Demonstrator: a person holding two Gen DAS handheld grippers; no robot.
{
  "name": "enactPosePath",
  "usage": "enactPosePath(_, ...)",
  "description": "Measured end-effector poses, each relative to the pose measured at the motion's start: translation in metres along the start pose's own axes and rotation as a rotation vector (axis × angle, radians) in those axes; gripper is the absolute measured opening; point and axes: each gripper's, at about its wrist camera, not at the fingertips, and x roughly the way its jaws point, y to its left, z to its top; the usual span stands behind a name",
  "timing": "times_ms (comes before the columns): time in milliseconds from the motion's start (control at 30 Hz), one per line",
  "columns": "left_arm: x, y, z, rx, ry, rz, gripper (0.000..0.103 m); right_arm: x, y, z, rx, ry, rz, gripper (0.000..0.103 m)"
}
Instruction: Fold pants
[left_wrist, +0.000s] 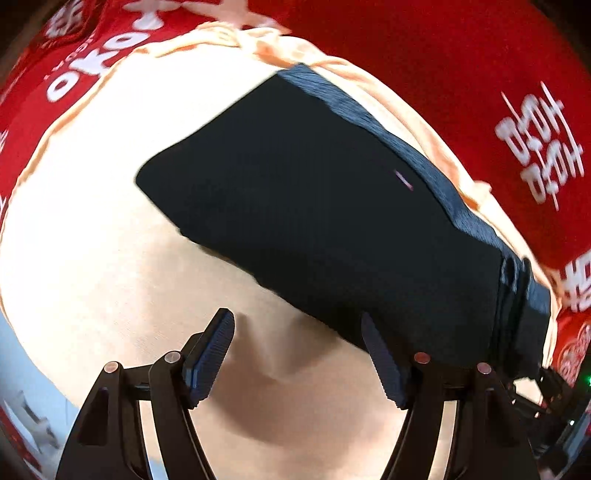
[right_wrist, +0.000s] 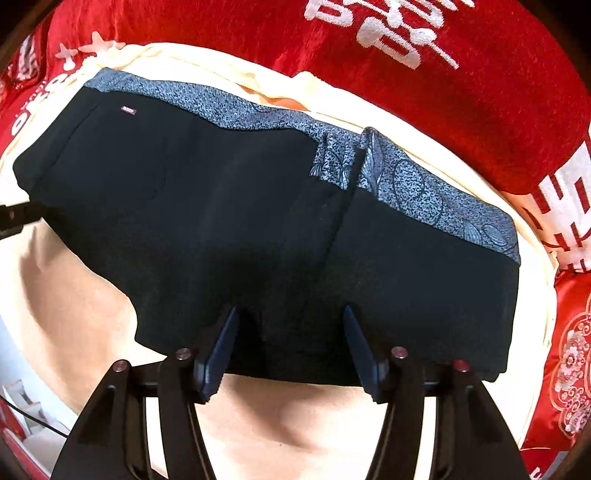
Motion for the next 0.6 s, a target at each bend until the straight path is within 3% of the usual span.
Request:
enactPosePath(233, 0.005, 0.013, 0.008, -0.069, -0.01, -0.016, 0.072, 0.003, 0.006, 0.003, -0.015, 0.016, -0.033, 0.067)
enactPosePath(333, 0.006, 0.019, 0.012, -0.097, -0.017, -0.037, 0.072, -0.006, 0.01, 0.007, -0.014, -0.015, -0.035, 0.067)
enactPosePath(500, 0.004, 0.031, 0.018, -0.13, -0.016, -0.06, 0.072, -0.028, 0.028, 0.009, -0.061, -0.092, 0.062, 0.067)
enactPosePath(600, 0.005, 0.036, 0.02, -0.158, -0.018, -0.094, 0.072, -0.021, 0.044, 0.013, -0.105, -0.074, 0.11, 0.067)
